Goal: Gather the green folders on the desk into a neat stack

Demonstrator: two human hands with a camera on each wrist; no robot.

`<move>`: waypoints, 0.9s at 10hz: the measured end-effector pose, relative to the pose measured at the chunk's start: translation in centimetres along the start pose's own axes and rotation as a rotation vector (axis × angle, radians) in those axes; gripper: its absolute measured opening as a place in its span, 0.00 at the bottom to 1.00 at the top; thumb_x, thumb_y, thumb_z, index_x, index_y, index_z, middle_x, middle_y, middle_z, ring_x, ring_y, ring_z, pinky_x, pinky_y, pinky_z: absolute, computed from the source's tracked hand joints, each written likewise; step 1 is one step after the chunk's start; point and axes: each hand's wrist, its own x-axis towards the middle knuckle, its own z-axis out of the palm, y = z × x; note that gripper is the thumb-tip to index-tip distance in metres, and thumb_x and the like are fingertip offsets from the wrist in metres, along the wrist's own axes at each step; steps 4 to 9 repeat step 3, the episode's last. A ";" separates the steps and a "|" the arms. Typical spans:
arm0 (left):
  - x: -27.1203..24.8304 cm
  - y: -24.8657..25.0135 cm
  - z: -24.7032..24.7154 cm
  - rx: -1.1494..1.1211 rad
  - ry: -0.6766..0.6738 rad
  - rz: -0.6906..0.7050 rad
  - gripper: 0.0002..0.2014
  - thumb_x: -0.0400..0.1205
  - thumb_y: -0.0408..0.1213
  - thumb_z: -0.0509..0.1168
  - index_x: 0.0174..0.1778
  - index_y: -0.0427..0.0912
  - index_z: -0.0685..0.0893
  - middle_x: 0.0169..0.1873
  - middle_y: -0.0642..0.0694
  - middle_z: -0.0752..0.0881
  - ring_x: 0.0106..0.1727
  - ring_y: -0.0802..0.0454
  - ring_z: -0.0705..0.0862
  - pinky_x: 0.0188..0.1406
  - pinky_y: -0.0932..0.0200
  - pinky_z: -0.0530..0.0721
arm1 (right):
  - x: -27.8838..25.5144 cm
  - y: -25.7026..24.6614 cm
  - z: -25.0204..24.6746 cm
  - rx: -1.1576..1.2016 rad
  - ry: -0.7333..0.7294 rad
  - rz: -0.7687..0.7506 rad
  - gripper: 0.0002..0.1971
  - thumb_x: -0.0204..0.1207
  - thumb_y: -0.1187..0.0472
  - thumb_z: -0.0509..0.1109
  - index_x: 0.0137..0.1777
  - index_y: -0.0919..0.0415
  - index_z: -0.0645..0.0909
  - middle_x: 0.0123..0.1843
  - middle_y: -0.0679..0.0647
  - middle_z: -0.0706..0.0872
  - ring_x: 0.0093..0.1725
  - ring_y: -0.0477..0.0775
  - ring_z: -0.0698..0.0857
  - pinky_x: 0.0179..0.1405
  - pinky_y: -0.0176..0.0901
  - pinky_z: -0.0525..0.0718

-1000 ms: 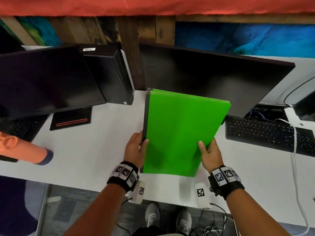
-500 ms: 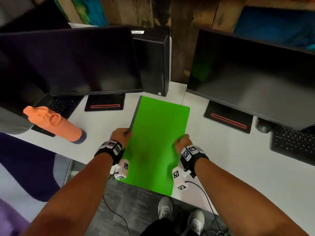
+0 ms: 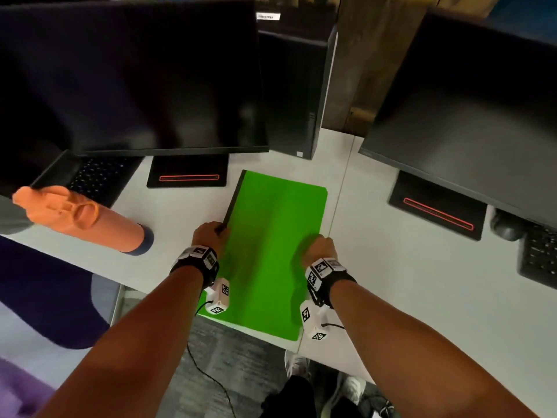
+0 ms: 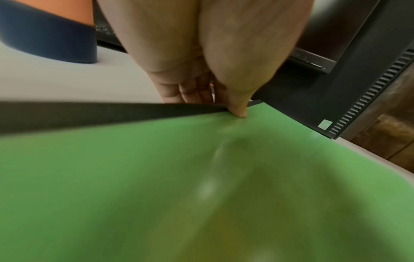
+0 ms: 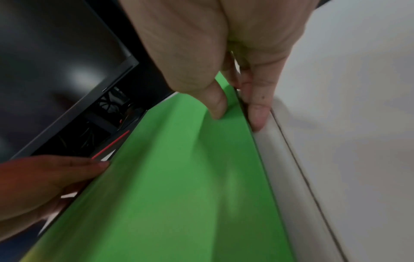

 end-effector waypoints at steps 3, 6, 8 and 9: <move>-0.6 1.3 0.4 0.058 0.040 -0.099 0.30 0.80 0.47 0.62 0.77 0.41 0.66 0.71 0.35 0.75 0.72 0.34 0.73 0.70 0.37 0.71 | -2.7 1.0 -2.0 0.098 -0.006 -0.026 0.36 0.76 0.58 0.66 0.80 0.62 0.52 0.72 0.65 0.71 0.69 0.66 0.78 0.65 0.55 0.79; -0.6 1.3 0.4 0.058 0.040 -0.099 0.30 0.80 0.47 0.62 0.77 0.41 0.66 0.71 0.35 0.75 0.72 0.34 0.73 0.70 0.37 0.71 | -2.7 1.0 -2.0 0.098 -0.006 -0.026 0.36 0.76 0.58 0.66 0.80 0.62 0.52 0.72 0.65 0.71 0.69 0.66 0.78 0.65 0.55 0.79; -0.6 1.3 0.4 0.058 0.040 -0.099 0.30 0.80 0.47 0.62 0.77 0.41 0.66 0.71 0.35 0.75 0.72 0.34 0.73 0.70 0.37 0.71 | -2.7 1.0 -2.0 0.098 -0.006 -0.026 0.36 0.76 0.58 0.66 0.80 0.62 0.52 0.72 0.65 0.71 0.69 0.66 0.78 0.65 0.55 0.79; -0.6 1.3 0.4 0.058 0.040 -0.099 0.30 0.80 0.47 0.62 0.77 0.41 0.66 0.71 0.35 0.75 0.72 0.34 0.73 0.70 0.37 0.71 | -2.7 1.0 -2.0 0.098 -0.006 -0.026 0.36 0.76 0.58 0.66 0.80 0.62 0.52 0.72 0.65 0.71 0.69 0.66 0.78 0.65 0.55 0.79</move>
